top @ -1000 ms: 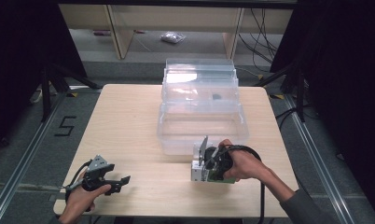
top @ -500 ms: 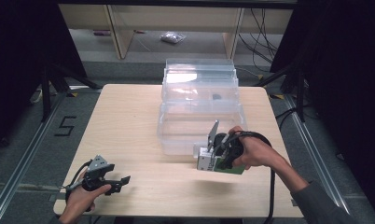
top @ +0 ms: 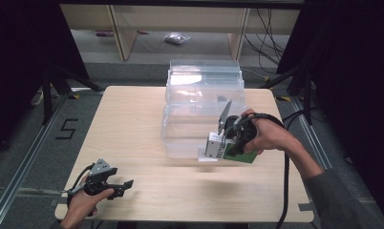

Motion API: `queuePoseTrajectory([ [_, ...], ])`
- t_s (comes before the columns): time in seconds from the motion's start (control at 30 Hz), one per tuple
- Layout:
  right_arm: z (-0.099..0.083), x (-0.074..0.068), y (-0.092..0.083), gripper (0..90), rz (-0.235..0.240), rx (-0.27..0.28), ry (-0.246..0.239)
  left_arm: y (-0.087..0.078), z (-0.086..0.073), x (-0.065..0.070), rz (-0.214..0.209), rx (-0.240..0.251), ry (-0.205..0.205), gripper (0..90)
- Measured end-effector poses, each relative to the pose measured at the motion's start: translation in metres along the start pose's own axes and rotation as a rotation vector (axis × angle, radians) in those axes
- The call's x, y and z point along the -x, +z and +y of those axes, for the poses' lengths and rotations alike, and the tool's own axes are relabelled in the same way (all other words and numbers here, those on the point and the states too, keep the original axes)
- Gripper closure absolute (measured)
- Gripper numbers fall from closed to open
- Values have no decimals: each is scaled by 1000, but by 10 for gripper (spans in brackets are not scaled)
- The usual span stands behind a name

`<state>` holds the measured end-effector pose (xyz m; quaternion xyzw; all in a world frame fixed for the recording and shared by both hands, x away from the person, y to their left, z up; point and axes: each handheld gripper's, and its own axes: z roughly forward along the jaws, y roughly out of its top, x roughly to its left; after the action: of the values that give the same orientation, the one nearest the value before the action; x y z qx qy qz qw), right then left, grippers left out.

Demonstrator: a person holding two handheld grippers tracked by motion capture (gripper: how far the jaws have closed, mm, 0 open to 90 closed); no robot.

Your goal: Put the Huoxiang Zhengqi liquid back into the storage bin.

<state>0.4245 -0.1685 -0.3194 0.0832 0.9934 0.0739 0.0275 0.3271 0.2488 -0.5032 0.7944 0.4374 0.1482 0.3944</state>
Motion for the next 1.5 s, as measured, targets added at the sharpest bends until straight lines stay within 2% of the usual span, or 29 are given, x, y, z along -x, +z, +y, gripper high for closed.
queuePoseTrajectory([
  [0.07, 1, 5, -5, 650, 0, 3, 10, 0, 0, 0, -2, -4, 5, 160],
  [0.1, 1, 9, -6, 650, -2, 12, -14, 0, 0, 0, -1, -1, 1, 160],
  [0.13, 1, 14, -9, 650, 0, 16, -7, 0, 0, 0, 0, -1, 1, 160],
  [0.17, 2, 19, -10, 650, -14, 25, -40, 0, 0, 0, -1, -1, 1, 160],
  [0.27, 2, 24, -14, 650, -18, 5, 12, 0, 0, -1, -9, -1, 4, 160],
  [0.3, 2, 29, -14, 650, -18, 10, -10, 0, 0, -1, -9, -2, 3, 160],
  [0.33, 3, 30, -15, 650, -21, 6, 9, 0, 0, -1, -9, -8, 4, 160],
  [0.4, 3, 32, -17, 650, -22, -7, 10, 0, 0, -1, -10, -5, 5, 160],
  [0.43, 4, 40, -16, 650, -24, 4, -11, 0, 0, -1, -8, -9, 3, 160],
  [0.47, 5, 41, -17, 650, -26, 1, 5, 0, 0, -1, -10, -2, 2, 160],
  [0.5, 5, 46, -16, 650, -28, 4, -22, 0, 0, -1, -11, -3, 2, 160],
  [0.57, 6, 52, -15, 650, -34, 10, -26, 0, 0, -1, -10, 0, 4, 160],
  [0.6, 6, 55, -15, 650, -43, 2, -24, 0, 0, -1, -10, -5, 5, 160],
  [0.63, 6, 56, -15, 650, -37, -6, 12, 0, 0, -1, -8, 9, 1, 160],
  [0.67, 5, 58, -14, 650, -37, -3, 24, 0, 0, -1, -8, 9, 1, 160],
  [0.87, 2, 79, 1, 650, -28, 3, 8, -1, 0, -1, -16, -4, 5, 160],
  [0.9, 1, 80, 2, 650, -29, -1, 31, -1, 0, -1, -15, -1, 3, 160],
  [0.93, 1, 83, 5, 650, -30, 2, 24, 0, 0, -1, -10, 9, 2, 160],
  [1.0, 1, 87, 9, 650, -29, -13, 48, 0, 0, -1, -14, 1, 4, 160],
  [1.03, 2, 90, 11, 650, -28, -12, 37, 0, 0, -1, -11, 12, -1, 160],
  [1.13, 3, 95, 18, 650, -28, -25, 39, -1, 0, -2, -16, -1, 6, 160],
  [1.17, 3, 98, 21, 650, -19, -26, 22, -1, 0, -2, -18, -1, 5, 160],
  [1.2, 3, 98, 23, 650, -24, -31, 37, -1, 0, -2, -18, 0, 5, 160],
  [1.23, 4, 100, 25, 650, -20, -26, 9, -1, 0, -2, -18, -2, 8, 160],
  [1.33, 3, 101, 32, 650, -15, -46, 45, 0, 0, -1, -20, 1, 4, 160],
  [1.37, 2, 103, 35, 649, -16, -41, 19, 0, 0, -1, -21, 2, 5, 160],
  [1.43, 2, 104, 38, 649, -12, -34, 6, -1, 0, -1, -19, -1, 4, 160],
  [1.47, 1, 104, 42, 649, -7, -48, 32, -1, 0, -1, -18, -2, 4, 160],
  [1.5, 1, 104, 42, 649, -7, -48, 32, -1, 0, -1, -18, -2, 4, 160],
])
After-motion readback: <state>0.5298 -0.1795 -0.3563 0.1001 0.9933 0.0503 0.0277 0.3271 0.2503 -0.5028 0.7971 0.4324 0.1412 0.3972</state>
